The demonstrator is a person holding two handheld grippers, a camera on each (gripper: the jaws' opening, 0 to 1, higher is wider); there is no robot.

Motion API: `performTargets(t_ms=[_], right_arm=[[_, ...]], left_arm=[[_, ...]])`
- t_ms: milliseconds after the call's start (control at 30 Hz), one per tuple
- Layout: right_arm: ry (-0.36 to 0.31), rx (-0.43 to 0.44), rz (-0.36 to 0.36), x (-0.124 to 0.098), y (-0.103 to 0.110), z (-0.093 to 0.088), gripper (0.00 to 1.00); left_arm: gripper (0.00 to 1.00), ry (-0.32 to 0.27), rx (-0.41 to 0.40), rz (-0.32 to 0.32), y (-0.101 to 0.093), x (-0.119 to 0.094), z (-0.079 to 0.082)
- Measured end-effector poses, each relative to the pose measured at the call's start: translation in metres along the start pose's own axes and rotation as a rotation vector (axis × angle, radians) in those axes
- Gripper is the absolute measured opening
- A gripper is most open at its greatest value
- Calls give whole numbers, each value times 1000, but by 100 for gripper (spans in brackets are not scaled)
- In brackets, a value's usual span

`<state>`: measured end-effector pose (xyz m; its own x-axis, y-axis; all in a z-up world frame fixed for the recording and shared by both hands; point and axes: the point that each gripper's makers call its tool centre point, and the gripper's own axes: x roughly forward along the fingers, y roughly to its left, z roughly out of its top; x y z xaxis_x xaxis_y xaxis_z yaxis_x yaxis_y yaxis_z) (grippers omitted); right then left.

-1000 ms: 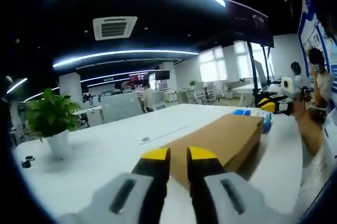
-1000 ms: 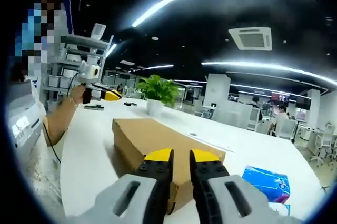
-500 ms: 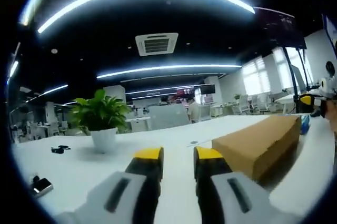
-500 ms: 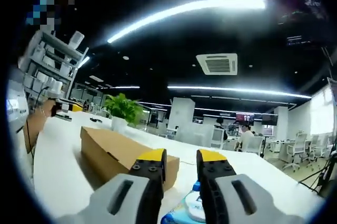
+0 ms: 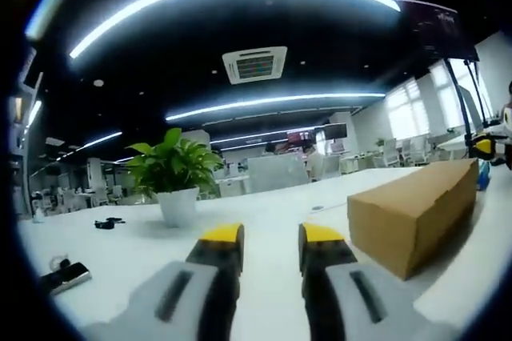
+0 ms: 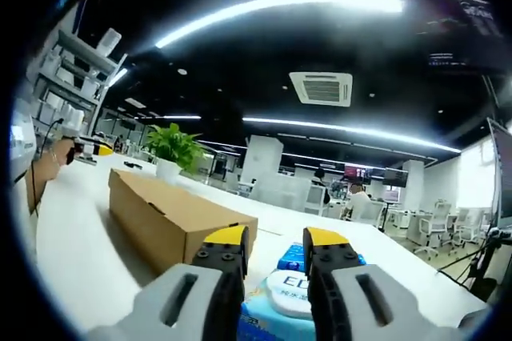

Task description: Operate the shoe box by opening the lid, removing the specified soft item, and placing it in the target area until the item is outside and the box remains undamaged.

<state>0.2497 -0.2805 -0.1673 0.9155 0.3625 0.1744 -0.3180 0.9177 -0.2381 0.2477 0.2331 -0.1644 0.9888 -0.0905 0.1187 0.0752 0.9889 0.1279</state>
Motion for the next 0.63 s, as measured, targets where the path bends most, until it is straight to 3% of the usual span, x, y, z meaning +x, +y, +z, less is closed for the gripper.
performTargets(t_ms=[167, 633], right_arm=[[0, -10, 1, 0, 1, 0, 27], [23, -56, 32, 2, 11, -4, 27]], left_arm=[[28, -30, -71, -31, -1, 0, 3], [28, -21, -49, -46, -7, 0, 2]])
